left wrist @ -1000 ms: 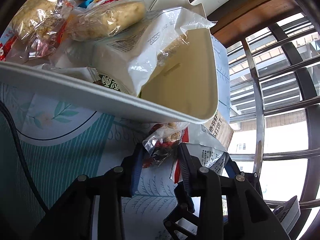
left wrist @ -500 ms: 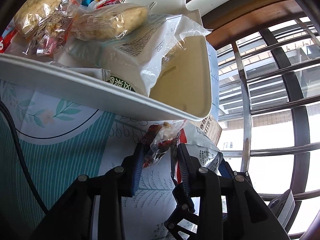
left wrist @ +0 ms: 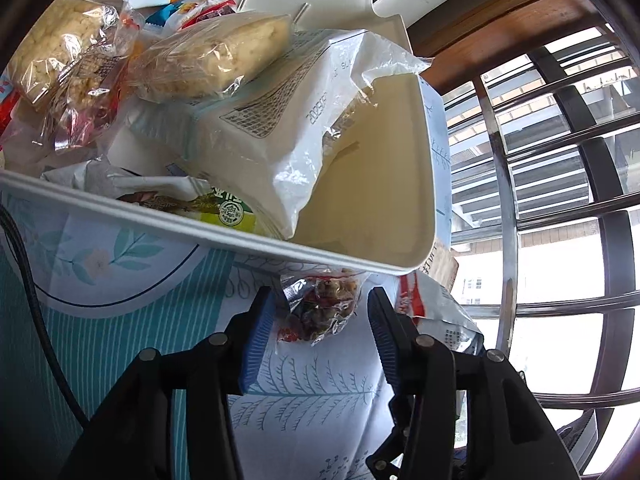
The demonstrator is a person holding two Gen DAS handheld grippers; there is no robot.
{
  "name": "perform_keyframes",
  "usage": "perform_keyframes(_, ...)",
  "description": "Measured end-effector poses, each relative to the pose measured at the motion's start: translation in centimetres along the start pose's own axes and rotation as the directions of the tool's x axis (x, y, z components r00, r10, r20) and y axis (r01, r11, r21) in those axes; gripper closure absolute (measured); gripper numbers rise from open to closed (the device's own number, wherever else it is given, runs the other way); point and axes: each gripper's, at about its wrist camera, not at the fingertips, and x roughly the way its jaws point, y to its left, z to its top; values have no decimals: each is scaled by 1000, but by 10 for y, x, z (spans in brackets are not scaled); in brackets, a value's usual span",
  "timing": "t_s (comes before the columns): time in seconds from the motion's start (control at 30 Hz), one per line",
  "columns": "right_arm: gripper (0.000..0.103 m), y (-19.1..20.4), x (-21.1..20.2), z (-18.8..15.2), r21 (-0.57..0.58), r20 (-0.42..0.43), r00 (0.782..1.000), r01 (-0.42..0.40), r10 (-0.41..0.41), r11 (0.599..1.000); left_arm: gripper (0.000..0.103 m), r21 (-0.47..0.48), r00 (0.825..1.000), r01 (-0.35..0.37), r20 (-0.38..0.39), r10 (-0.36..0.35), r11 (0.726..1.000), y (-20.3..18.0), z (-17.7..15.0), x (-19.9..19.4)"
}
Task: Organize snacks
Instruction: 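Grasp the grey foil bag with the right tool while the left tool grasps the small nut bag, then lift both bags and carry them over the white bin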
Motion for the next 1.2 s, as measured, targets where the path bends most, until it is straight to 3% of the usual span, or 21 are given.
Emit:
perform_keyframes(0.37,35,-21,-8,-10,59,-9,998,55,-55,997,51,8,999,-48,-10,48,999,-9,1,17)
perform_keyframes(0.53,35,-22,-11,-11,66,-5,998,59,-59,996,64,7,999,-36,2,36,999,-16,2,22)
perform_keyframes(0.73,35,-22,-12,-11,70,-5,998,59,-59,996,65,9,999,-47,13,47,999,-18,0,23)
perform_keyframes(1.2,35,-33,-18,16,144,23,997,63,-67,988,65,46,998,-49,30,47,998,5,-27,-20)
